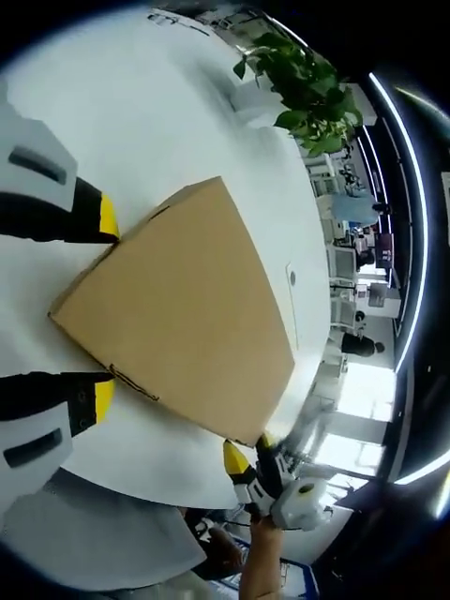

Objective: Operate the shoe box by opening the lid, removing the specified soft item, and placing it in the target area until the item is outside and the box remains undamaged.

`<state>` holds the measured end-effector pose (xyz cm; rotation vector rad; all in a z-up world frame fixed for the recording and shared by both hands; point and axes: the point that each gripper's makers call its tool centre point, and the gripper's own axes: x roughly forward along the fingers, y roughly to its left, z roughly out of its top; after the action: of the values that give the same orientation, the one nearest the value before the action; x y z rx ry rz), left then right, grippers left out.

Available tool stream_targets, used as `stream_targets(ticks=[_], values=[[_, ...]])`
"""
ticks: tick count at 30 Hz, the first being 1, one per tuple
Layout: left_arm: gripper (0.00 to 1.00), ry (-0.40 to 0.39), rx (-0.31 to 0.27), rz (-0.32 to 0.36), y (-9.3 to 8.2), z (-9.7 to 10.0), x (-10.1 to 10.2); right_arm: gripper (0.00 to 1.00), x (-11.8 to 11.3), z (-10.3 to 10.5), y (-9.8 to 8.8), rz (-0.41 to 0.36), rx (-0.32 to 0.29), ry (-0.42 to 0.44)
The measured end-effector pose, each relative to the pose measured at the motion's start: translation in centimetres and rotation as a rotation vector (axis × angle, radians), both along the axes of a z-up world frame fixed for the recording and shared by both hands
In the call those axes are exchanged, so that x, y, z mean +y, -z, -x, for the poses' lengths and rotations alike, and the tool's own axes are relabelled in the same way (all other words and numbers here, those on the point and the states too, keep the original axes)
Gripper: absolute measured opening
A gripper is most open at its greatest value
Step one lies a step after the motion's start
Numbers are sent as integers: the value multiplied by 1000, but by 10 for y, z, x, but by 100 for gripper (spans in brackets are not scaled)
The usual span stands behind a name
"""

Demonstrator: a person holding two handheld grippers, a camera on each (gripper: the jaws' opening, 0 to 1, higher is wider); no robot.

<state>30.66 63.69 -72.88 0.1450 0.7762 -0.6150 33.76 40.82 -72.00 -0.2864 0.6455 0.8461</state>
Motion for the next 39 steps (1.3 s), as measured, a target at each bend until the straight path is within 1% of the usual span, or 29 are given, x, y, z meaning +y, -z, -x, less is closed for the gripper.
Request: stream_targets(ticks=[3, 8, 12, 28, 39], values=[[55, 12, -1, -15, 0, 3, 1, 38, 4, 5, 0, 1, -11, 2], [56, 21, -13, -16, -2, 7, 8, 38, 12, 12, 0, -19, -12, 18], [56, 35, -13, -32, -2, 11, 15, 36, 20, 21, 0, -20, -23, 0], [56, 61, -19, -45, -1, 16, 29, 32, 32, 42, -1, -40, -21, -13], [57, 62, -29, -38, 0, 16, 32, 33, 33, 43, -1, -66, -42, 13]])
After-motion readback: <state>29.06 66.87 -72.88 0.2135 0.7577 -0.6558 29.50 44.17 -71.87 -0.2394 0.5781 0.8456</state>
